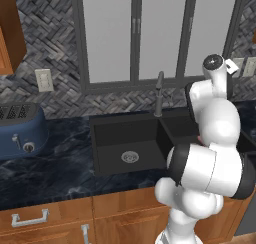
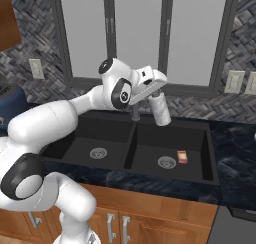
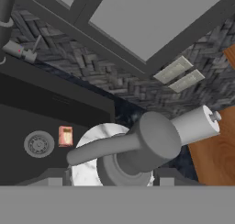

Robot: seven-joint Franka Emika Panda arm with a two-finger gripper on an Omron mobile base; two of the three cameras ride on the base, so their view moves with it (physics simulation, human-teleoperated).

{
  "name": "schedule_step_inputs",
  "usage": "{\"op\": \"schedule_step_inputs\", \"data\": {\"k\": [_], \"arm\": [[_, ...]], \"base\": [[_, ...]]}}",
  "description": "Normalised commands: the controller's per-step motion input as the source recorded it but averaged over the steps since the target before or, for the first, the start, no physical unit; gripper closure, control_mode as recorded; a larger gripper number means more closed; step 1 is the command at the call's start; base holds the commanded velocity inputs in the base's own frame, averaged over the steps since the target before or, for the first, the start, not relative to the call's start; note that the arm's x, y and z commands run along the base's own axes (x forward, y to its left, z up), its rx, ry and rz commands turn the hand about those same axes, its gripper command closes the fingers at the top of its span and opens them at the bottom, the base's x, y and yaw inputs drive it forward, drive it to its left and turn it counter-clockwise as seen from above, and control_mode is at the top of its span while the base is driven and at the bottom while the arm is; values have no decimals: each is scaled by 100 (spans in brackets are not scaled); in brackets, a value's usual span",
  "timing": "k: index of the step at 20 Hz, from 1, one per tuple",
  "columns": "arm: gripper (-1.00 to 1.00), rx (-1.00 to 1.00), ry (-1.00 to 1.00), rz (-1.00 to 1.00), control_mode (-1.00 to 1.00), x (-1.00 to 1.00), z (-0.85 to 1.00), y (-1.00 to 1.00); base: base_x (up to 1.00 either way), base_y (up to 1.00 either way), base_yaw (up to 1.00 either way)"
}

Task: Pick up the bar soap and soap dispenser from the sink, and place them back in the cabinet, and close the cabinet door.

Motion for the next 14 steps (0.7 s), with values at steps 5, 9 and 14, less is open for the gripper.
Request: {"op": "schedule_step_inputs", "data": {"k": [5, 9, 14], "arm": [[100, 0, 11, -8, -100, -16, 80, 33], [100, 3, 10, -10, -100, -32, 75, 29], [100, 8, 11, -10, -100, -49, 59, 32]], "base": [[0, 0, 0], [0, 0, 0], [0, 0, 0]]}}
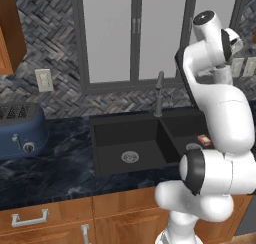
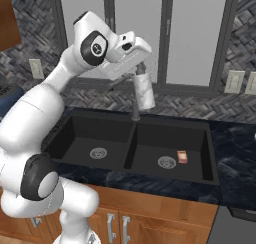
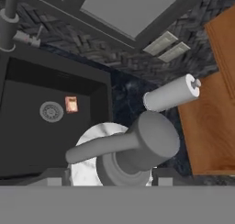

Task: Pick up the bar soap and soap dispenser from the sink, and place them back in the cabinet, and close the cabinet door.

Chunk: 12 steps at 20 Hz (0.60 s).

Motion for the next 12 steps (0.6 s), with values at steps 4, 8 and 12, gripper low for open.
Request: {"op": "schedule_step_inputs", "data": {"k": [4, 8, 12], "arm": [[100, 11, 9, -9, -100, -63, 30, 44], [100, 10, 3, -9, -100, -71, 11, 53], [100, 4, 0, -8, -100, -54, 25, 47]], "base": [[0, 0, 0], [0, 0, 0], [0, 0, 0]]}}
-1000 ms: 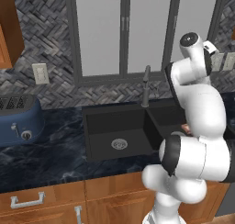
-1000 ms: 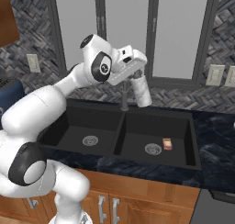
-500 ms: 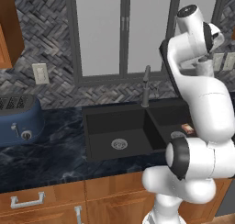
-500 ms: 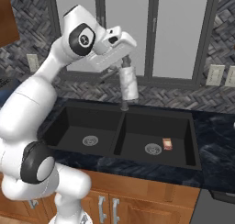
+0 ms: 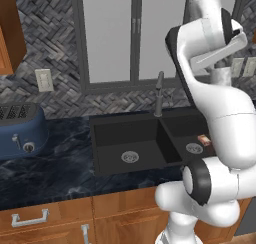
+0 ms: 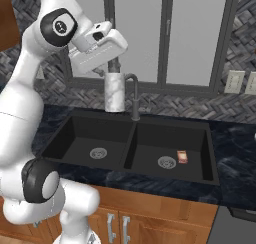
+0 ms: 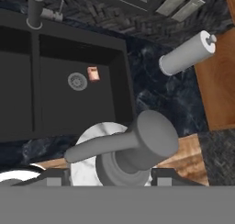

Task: Pick up the bar soap and soap dispenser from the sink, and place them back in the cabinet, and close the cabinet door.

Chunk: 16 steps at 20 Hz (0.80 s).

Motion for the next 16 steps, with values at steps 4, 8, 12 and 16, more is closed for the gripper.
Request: {"op": "schedule_step_inputs", "data": {"k": [4, 8, 12, 16], "arm": [[100, 0, -3, -6, -100, -33, 24, 41], [100, 0, -7, -3, -100, -26, 15, 39], [100, 1, -10, 0, -100, -18, 0, 41], [100, 2, -13, 0, -100, -4, 0, 38]], "base": [[0, 0, 0], [0, 0, 0], [0, 0, 0], [0, 0, 0]]}}
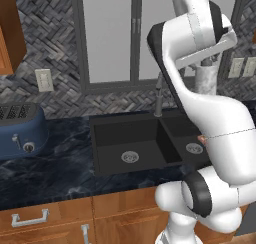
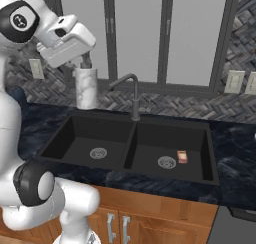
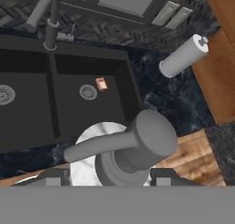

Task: Pick up the bar soap and soap dispenser from the sink, and place them back in the cabinet, and close the cabinet door.

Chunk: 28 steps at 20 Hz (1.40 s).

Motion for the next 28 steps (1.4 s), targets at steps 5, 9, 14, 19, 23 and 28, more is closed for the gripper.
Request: {"op": "schedule_step_inputs", "data": {"k": [5, 9, 14, 19, 23, 28], "arm": [[100, 4, -12, 2, -100, -9, 0, 34], [100, 3, -18, 8, -100, -3, 0, 25], [100, 1, -16, 19, -100, 0, 0, 12], [100, 1, -6, 21, -100, 0, 0, 4], [100, 0, -8, 16, -100, 0, -14, 9], [100, 0, -3, 9, -100, 0, -3, 3]], "base": [[0, 0, 0], [0, 0, 0], [0, 0, 0], [0, 0, 0], [0, 0, 0], [0, 0, 0]]}}
